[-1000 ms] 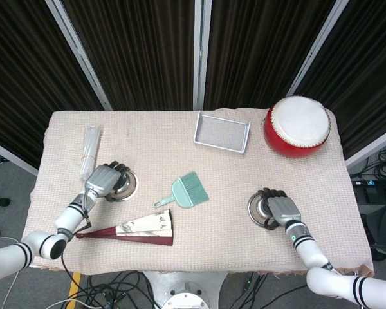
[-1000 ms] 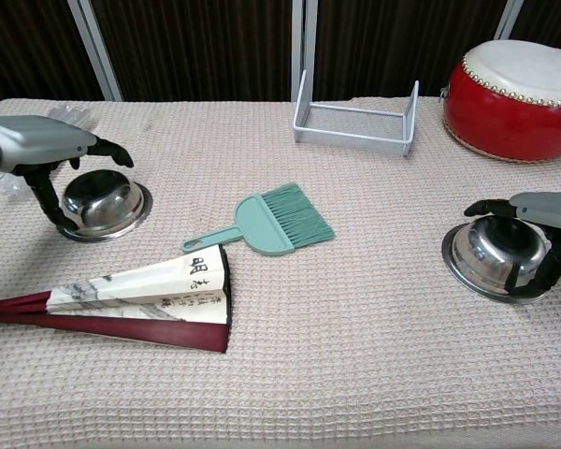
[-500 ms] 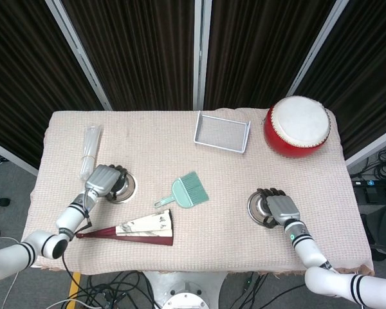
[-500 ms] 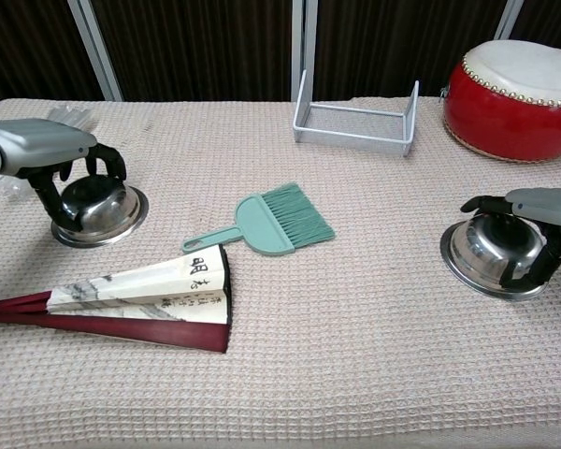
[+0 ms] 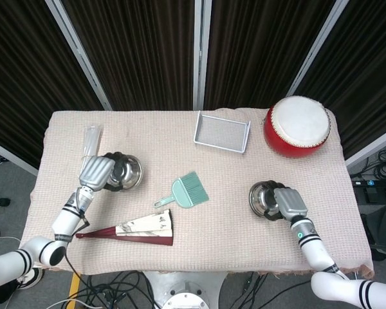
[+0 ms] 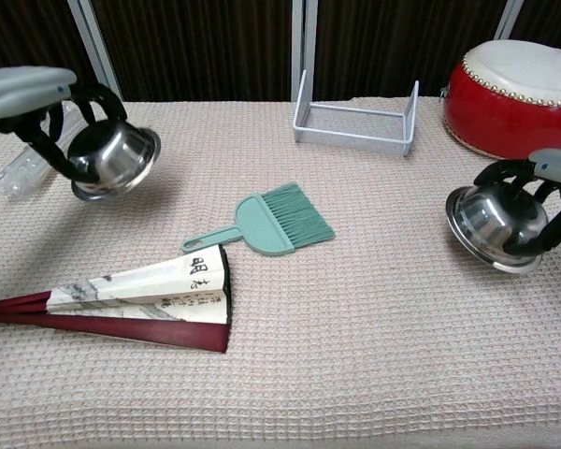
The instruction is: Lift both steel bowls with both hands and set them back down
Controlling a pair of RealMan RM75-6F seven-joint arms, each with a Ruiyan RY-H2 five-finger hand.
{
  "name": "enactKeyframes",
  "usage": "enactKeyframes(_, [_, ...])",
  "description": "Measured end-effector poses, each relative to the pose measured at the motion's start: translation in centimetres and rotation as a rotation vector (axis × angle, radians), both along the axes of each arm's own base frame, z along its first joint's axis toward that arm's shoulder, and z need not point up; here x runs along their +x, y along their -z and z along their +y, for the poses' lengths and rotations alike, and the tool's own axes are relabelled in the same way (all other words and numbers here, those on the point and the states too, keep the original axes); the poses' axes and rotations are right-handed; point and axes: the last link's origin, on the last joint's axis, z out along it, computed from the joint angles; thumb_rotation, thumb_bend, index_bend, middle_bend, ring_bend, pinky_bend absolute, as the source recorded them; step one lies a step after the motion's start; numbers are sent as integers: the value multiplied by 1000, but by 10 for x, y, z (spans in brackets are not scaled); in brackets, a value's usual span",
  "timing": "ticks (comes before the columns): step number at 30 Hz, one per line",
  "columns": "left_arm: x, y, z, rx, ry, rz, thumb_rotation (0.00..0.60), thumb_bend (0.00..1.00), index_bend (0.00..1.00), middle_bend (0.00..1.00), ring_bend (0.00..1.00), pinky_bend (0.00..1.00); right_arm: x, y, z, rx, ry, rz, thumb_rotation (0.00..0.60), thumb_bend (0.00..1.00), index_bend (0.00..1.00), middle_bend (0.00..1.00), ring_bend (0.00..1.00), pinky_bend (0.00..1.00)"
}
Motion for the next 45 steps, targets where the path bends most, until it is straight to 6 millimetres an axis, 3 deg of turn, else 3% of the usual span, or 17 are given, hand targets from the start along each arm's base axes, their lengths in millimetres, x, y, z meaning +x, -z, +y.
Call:
enactKeyframes(7, [24,-23,-12,84,6,-429,600,95,409,462,423,557,11,-21,-2,-155,-17,-302,600,239,281,314,240,319])
enactKeyframes(14, [65,-24,-35,-87,-56,-901,600,94,410,462,423,554,32,-29,-10,-285,-88,-720,600,245,283,316,243,320])
enactKeyframes(20, [88,-25,-47,-236,-128,-1113,600,95,410,462,422,552,62,-19,-19,-273,-112,-1066,600,246,286,322,249,327])
enactKeyframes(28, [101,-26,-40,-228,-136,-1178,600,95,411,462,423,548,116,11,-32,-92,-85,-1435,600,245,290,325,252,332])
enactKeyframes(34, [110,-19,-38,-220,-138,-1170,600,95,411,462,423,542,154,33,-39,14,-111,-1473,600,246,290,325,252,332])
enactKeyframes(45, [130,-14,-42,-213,-88,-1145,600,95,411,462,422,541,201,62,-50,148,-136,-1430,600,246,289,321,252,332])
